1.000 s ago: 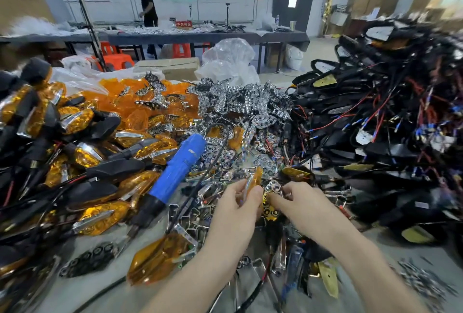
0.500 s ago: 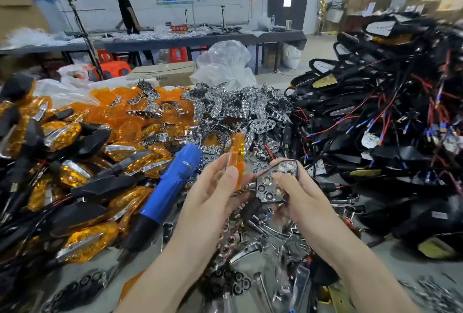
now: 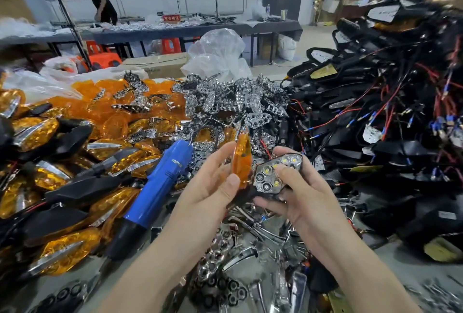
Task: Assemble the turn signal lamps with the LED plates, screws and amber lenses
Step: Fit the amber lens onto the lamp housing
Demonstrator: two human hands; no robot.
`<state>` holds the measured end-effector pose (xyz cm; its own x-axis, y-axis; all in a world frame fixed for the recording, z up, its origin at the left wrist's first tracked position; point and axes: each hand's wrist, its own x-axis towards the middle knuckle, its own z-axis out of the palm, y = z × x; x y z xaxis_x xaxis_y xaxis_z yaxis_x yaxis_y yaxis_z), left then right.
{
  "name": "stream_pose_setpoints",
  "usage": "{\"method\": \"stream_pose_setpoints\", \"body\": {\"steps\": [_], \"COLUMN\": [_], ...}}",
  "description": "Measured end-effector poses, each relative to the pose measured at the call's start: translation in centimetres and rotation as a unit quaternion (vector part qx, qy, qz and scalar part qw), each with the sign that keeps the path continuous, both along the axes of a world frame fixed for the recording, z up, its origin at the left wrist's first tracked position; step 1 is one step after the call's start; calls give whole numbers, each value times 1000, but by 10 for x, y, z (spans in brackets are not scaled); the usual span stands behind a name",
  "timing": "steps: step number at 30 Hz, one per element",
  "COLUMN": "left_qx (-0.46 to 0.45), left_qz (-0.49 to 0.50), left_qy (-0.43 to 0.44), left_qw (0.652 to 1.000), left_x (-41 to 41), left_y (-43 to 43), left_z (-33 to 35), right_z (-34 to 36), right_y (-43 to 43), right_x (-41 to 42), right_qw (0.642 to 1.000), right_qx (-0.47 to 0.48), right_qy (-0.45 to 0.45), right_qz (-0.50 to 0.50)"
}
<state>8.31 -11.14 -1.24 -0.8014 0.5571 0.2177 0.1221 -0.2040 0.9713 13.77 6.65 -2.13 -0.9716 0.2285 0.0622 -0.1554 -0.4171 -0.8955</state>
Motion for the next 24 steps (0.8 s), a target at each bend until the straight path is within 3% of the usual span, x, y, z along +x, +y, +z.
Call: {"method": "stream_pose_setpoints", "body": {"steps": [5,9,17,24], "left_qx": [-2,-72,-100,-149], "left_qz": [9,9,18,52], "left_qy": [32,126,171,263], "left_qw": [999,989,980,952], "left_x": [-1,5,11,15], "left_y": [-2,-3,-2,-1], "left_z": [1,5,5,7], "right_z": [-2,1,6,16], "right_y": [2,1,-4,-13], "right_x": [-1,1,8,13], "right_qw": [999,999,991,987], "right_qx": [-30,19,90,83], "right_qy": [-28,-10,34,43], "right_qz": [-7,-40,-98,-127]}}
